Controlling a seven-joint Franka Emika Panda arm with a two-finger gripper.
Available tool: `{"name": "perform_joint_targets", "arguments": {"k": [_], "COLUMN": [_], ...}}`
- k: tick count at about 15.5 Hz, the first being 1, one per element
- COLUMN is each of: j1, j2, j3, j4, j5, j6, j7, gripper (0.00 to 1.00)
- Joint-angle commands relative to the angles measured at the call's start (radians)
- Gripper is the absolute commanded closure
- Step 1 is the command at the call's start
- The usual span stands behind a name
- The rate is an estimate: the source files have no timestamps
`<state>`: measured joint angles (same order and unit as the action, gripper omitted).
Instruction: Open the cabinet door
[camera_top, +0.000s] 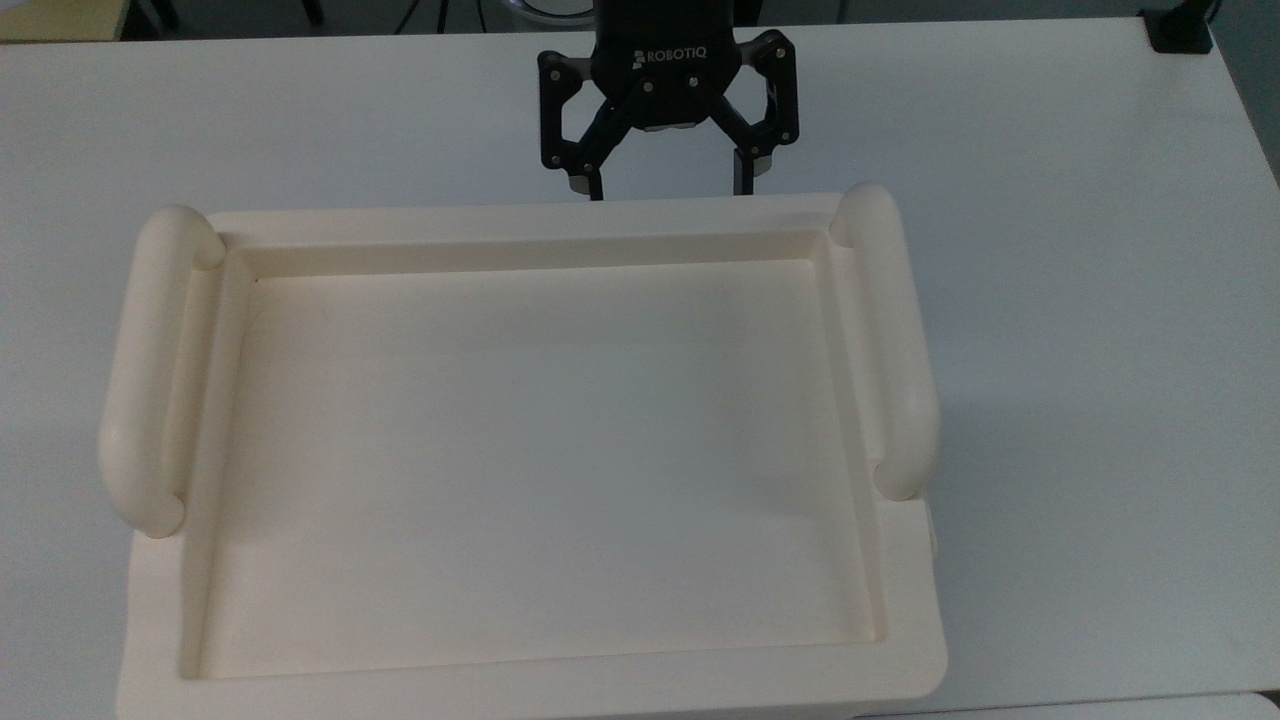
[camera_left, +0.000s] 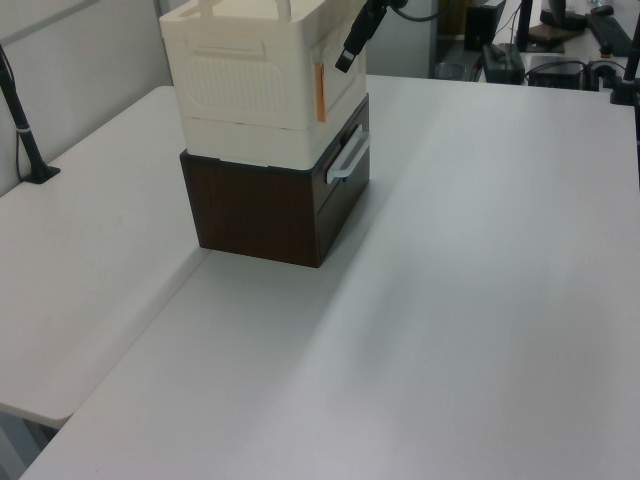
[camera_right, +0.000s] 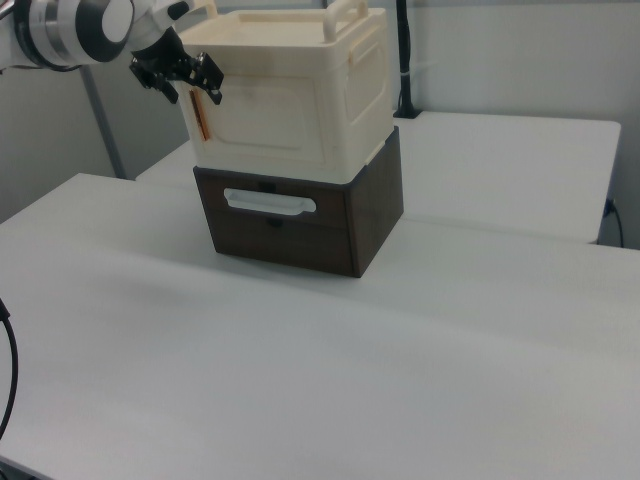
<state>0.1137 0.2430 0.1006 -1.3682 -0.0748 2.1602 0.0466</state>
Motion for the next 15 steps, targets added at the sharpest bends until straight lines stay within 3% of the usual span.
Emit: {"name": "perform_joint_targets", "arguments": {"k": [1,4,9,11,15], "j1": [0.041,0.041,0.05,0.055,0.055], "j2": [0.027,0.042,0.061,0.059,0.056], "j3": [-0.007,-0.007,-0.007,-0.007,-0.007], "j4": [0.012,0.009,0.006,0.004,0.004], "j5": [-0.065,-0.105,-0.171,-0.171,-0.169], "j6": [0.029,0.076,0.113,0.113,0.107], "j7": [0.035,0.07,0.171,0.174,0.174], "gripper": [0.1,0.22,0.25,0.32,0.57]}}
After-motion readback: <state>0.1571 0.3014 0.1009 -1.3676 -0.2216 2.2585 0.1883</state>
